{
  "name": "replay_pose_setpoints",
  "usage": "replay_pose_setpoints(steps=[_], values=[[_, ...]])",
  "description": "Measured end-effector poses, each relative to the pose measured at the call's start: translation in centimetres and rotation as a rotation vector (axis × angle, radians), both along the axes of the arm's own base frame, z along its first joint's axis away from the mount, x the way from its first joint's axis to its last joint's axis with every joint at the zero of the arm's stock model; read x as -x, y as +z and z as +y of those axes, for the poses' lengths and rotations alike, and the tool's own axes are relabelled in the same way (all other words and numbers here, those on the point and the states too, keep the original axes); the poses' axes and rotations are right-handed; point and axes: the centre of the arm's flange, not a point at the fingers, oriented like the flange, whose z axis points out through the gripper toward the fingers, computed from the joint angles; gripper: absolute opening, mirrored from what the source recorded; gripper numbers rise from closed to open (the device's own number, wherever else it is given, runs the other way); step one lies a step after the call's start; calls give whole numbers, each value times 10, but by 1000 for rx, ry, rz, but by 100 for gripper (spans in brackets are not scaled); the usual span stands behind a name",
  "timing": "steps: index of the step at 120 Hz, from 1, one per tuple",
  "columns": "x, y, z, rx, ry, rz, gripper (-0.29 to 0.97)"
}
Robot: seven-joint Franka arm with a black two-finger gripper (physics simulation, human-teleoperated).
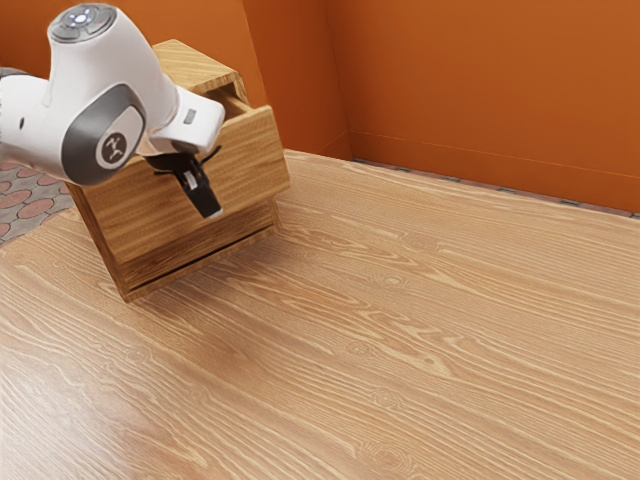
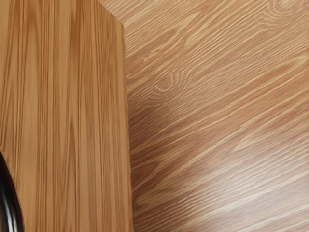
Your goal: Pull the drawer handle with one arm to open the drawer
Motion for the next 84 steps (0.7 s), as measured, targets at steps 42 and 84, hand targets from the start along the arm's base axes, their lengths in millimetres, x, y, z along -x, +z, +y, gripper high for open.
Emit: replay_pose_setpoints(steps=[42,84], values=[[7,0,-39,13,-44,-3,69],[19,3,-62,21,-63,-10,59]])
